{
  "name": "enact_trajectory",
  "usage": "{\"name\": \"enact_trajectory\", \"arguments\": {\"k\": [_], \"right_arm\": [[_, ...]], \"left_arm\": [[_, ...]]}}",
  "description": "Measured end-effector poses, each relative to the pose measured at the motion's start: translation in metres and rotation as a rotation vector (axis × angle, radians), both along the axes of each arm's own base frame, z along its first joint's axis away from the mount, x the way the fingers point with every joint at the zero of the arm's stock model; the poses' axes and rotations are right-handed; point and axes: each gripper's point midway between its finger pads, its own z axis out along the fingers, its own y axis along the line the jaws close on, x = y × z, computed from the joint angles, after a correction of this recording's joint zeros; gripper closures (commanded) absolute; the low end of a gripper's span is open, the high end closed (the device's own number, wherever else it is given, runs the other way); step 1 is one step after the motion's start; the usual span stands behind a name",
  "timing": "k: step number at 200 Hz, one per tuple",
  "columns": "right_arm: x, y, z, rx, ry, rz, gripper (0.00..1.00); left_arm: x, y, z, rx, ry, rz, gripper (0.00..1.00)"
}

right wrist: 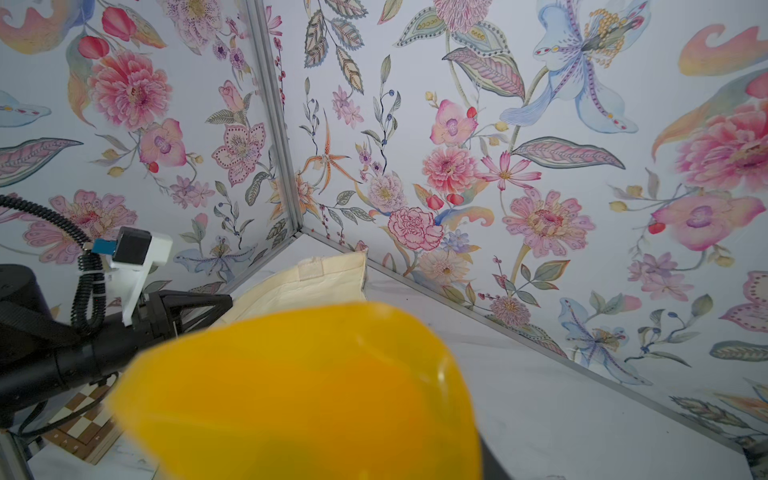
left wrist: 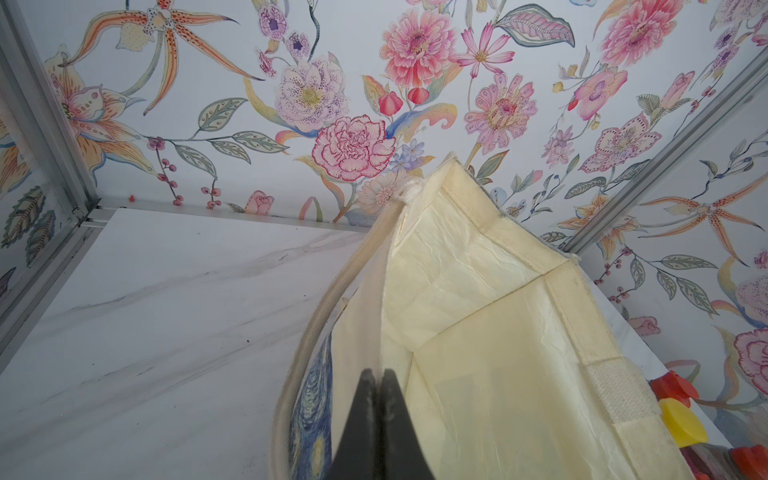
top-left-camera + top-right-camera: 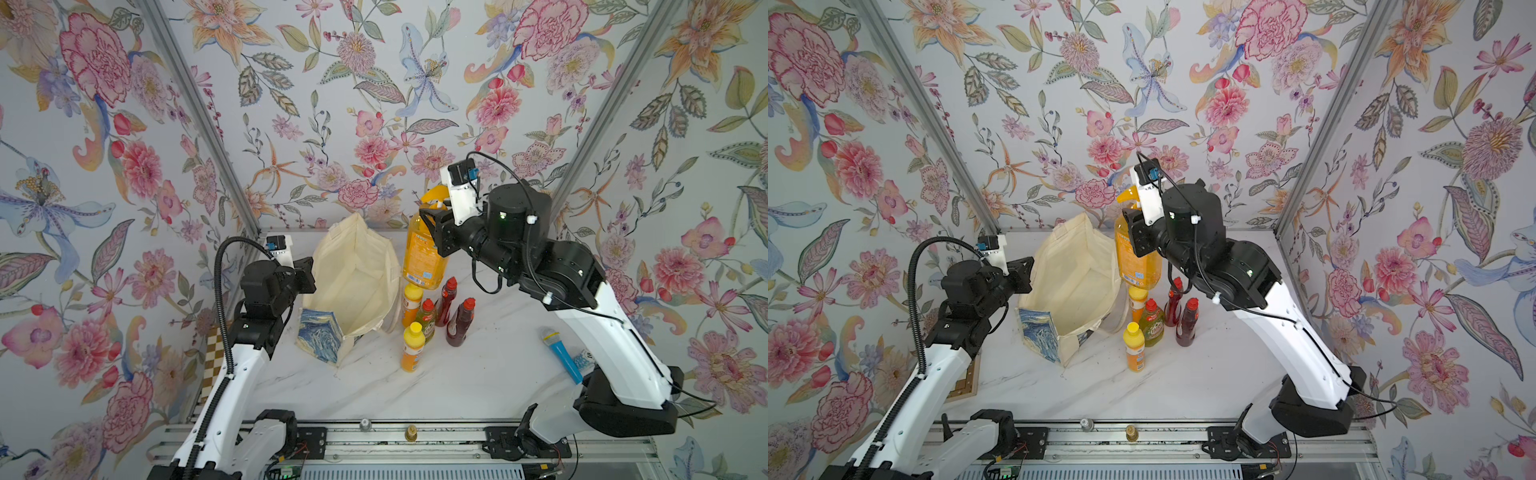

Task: Pack dish soap into the shopping bag
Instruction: Pick up the bottle of dish soap at the center of the board, then place the bottle of dish soap in the shopping bag.

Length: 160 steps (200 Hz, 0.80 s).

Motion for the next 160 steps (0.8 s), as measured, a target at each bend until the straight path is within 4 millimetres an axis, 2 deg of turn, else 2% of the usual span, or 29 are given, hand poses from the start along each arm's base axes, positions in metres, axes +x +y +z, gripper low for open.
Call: {"name": "enact_trajectory", "arguments": {"k": [20, 45, 85, 128, 160], "right_arm": [[0.022, 0.024, -0.001, 0.025, 0.01, 0.021, 1.0], [0.041, 0.06, -0.007, 0.062, 0.019, 0.07, 1.0], [0.059, 0.105, -0.035, 0.095, 0.058, 0.124, 1.0], [0.073, 0.13, -0.071, 0.092, 0.06, 0.127, 1.0], [0.086, 0.146, -0.109, 0.09, 0.059, 0.124, 1.0]], "left_arm": [[0.0, -0.001, 0.0, -0.008, 0.002, -0.003, 1.0], [-0.001, -0.003, 0.001, -0.022, 0.005, -0.013, 1.0], [-0.001, -0.003, 0.001, -0.033, 0.008, -0.011, 1.0], [-0.001, -0.003, 0.001, -0.052, 0.014, -0.003, 1.0], [-0.001, -0.002, 0.002, -0.064, 0.015, 0.002, 1.0]]}}
